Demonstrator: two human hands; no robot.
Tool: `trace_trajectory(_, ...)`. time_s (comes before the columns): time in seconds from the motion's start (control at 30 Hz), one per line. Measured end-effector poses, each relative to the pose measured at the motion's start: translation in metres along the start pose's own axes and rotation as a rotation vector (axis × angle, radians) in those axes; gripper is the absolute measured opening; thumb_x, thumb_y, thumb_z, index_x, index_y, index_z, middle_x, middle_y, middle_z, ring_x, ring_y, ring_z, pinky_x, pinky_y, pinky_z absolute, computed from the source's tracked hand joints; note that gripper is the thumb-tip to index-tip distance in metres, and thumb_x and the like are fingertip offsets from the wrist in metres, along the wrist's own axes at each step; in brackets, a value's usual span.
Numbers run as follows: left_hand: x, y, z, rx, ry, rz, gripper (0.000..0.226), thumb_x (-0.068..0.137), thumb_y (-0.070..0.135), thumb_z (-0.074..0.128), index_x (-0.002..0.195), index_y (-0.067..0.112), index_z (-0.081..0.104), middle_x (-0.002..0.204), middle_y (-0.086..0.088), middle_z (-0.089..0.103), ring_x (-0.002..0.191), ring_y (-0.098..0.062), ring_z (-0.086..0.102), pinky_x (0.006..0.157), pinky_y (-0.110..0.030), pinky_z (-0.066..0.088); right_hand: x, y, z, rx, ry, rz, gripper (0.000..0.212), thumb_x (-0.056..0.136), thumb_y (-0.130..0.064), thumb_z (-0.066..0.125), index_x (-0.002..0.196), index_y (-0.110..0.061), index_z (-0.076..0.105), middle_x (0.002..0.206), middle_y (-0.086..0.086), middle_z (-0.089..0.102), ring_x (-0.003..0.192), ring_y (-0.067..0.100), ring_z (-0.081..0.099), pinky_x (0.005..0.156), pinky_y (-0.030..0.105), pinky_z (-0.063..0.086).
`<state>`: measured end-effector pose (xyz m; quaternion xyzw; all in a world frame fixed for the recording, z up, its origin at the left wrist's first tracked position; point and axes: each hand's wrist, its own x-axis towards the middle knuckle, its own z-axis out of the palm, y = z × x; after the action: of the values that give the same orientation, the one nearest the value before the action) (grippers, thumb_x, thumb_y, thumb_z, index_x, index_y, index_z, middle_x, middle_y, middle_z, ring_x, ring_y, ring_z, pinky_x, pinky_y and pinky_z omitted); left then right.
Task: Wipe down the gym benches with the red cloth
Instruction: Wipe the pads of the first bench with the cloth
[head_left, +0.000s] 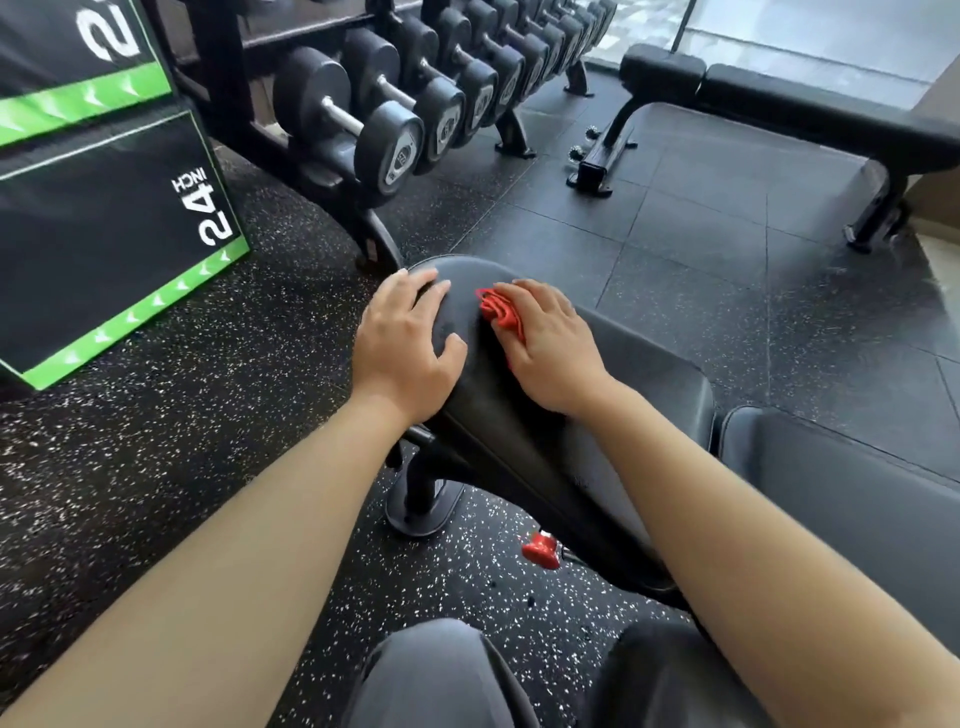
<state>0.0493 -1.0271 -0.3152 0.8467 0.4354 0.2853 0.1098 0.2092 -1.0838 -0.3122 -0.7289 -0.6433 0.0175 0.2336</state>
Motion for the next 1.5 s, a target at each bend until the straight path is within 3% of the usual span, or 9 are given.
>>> trace_trajectory(0.2,0.000,-0.001,0.001,0.020,0.003,0.013,0.074,0.073,0.045,0.030,0.131,0.006,0.052,0.142,-0.009,0.045,0.134,-0.031,0.032,0.115,-0.039,0.021,0.029,0.002,0.002,0.010,0.007,0.008,0.042,0.097,-0.035,0.039,0.136,-0.019,0.042,0.136,0.004,0.045,0.130,0.025,0.035,0.108,0.040,0.029)
trace_trajectory(0.4,0.008,0.001,0.001,0.095,-0.105,-0.017,0.060,0.090,0.038,0.041,0.144,0.012,0.036,0.154,-0.005,0.027,0.143,-0.026,0.015,0.118,-0.034,0.009,-0.006,0.011,0.002,0.011,0.049,-0.124,0.045,0.095,-0.034,0.041,0.136,-0.016,0.044,0.139,0.006,0.046,0.131,0.026,0.037,0.108,0.039,0.031)
trace_trajectory(0.53,0.006,0.000,0.003,0.007,-0.022,-0.026,0.061,0.082,0.031,0.036,0.139,0.011,0.044,0.151,-0.004,0.034,0.141,-0.024,0.022,0.115,-0.026,0.009,0.029,0.013,0.004,0.004,0.017,-0.096,0.043,0.097,-0.036,0.039,0.136,-0.019,0.043,0.136,0.004,0.046,0.129,0.026,0.037,0.106,0.041,0.032)
trace_trajectory(0.83,0.008,-0.005,0.005,0.010,-0.026,-0.009,0.061,0.081,0.028,0.035,0.139,0.011,0.045,0.150,-0.003,0.035,0.141,-0.023,0.023,0.116,-0.027,0.010,0.078,0.006,0.002,0.034,-0.119,0.045,0.040,0.098,-0.040,0.034,0.134,-0.024,0.040,0.137,0.005,0.044,0.125,0.030,0.040,0.100,0.044,0.035)
trace_trajectory(1.03,0.008,-0.005,0.004,0.026,-0.041,-0.001,0.063,0.081,0.029,0.034,0.139,0.009,0.045,0.150,-0.005,0.034,0.140,-0.026,0.022,0.115,-0.026,0.007,0.024,0.005,0.003,-0.017,-0.030,-0.097,0.049,0.095,-0.038,0.038,0.141,-0.021,0.037,0.144,0.004,0.038,0.133,0.025,0.032,0.107,0.047,0.031)
trace_trajectory(1.17,0.006,-0.003,0.003,0.041,-0.064,0.001,0.064,0.081,0.031,0.030,0.140,0.010,0.043,0.151,-0.007,0.032,0.141,-0.028,0.021,0.117,-0.031,0.009,-0.052,-0.001,-0.006,-0.007,-0.051,-0.127,0.056,0.090,-0.045,0.026,0.141,-0.023,0.036,0.148,0.005,0.036,0.139,0.029,0.026,0.110,0.048,0.028)
trace_trajectory(1.37,0.004,-0.002,0.002,0.063,-0.109,-0.022,0.067,0.081,0.032,0.023,0.144,0.012,0.037,0.154,-0.005,0.026,0.143,-0.025,0.015,0.118,-0.035,0.010,-0.130,-0.010,-0.014,-0.096,-0.030,-0.148,0.054,0.090,-0.040,0.035,0.141,-0.024,0.036,0.147,0.003,0.038,0.137,0.029,0.030,0.103,0.044,0.034)
trace_trajectory(1.5,0.004,-0.003,0.001,0.079,-0.124,0.003,0.053,0.094,0.023,0.031,0.145,0.010,0.034,0.155,-0.007,0.023,0.144,-0.026,0.013,0.118,-0.034,0.007,-0.144,-0.011,-0.011,-0.219,-0.016,-0.175,0.055,0.088,-0.038,0.038,0.141,-0.025,0.034,0.146,0.004,0.039,0.135,0.029,0.034,0.100,0.042,0.037)
